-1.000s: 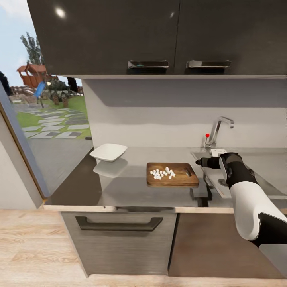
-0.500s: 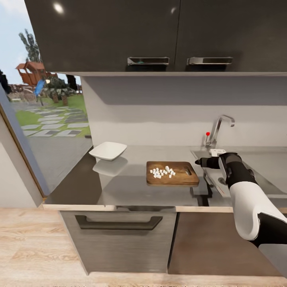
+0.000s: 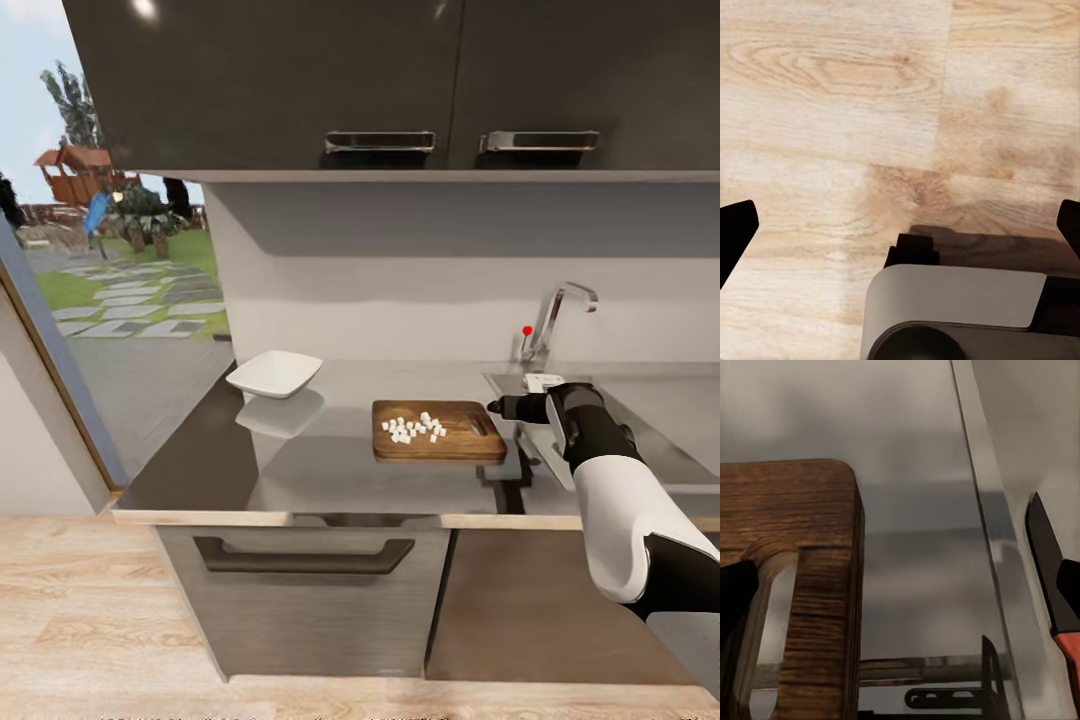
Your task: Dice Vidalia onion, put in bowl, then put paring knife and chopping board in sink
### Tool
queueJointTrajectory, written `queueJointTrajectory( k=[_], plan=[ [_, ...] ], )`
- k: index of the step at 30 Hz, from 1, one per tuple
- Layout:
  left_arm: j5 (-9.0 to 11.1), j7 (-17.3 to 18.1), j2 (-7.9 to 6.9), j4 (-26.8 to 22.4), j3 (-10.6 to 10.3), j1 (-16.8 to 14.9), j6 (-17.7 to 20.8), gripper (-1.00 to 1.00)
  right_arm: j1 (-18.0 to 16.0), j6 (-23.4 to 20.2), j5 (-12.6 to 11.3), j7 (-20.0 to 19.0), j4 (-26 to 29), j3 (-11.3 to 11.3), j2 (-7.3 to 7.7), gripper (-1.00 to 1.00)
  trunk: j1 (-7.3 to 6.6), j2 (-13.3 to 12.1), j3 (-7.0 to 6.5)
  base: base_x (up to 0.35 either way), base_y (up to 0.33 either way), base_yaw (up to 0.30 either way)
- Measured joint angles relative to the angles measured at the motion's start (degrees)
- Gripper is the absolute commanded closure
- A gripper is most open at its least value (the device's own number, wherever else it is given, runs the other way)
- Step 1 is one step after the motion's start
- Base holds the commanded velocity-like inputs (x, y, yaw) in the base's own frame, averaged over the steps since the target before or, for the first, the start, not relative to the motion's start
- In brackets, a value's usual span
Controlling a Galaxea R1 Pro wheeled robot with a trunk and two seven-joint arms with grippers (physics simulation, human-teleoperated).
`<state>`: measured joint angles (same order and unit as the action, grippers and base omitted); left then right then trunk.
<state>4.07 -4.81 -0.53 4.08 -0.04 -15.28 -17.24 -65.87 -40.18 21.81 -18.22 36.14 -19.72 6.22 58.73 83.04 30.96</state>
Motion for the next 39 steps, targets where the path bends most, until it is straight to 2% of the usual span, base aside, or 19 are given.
queueJointTrajectory(
  k=[24,39],
  plan=[
    [0.0,0.0,0.00,0.0,0.0,0.0,0.0,-1.00,0.0,0.1,0.1,0.0,0.0,0.1,-0.02,-1.00,0.00,0.0,0.26,0.000,0.007,0.000],
    [0.0,0.0,0.02,0.1,0.0,0.0,0.0,-1.00,0.0,-0.1,0.1,0.0,0.0,0.1,-0.04,-1.00,0.00,0.0,1.50,0.000,0.000,0.000]
  ],
)
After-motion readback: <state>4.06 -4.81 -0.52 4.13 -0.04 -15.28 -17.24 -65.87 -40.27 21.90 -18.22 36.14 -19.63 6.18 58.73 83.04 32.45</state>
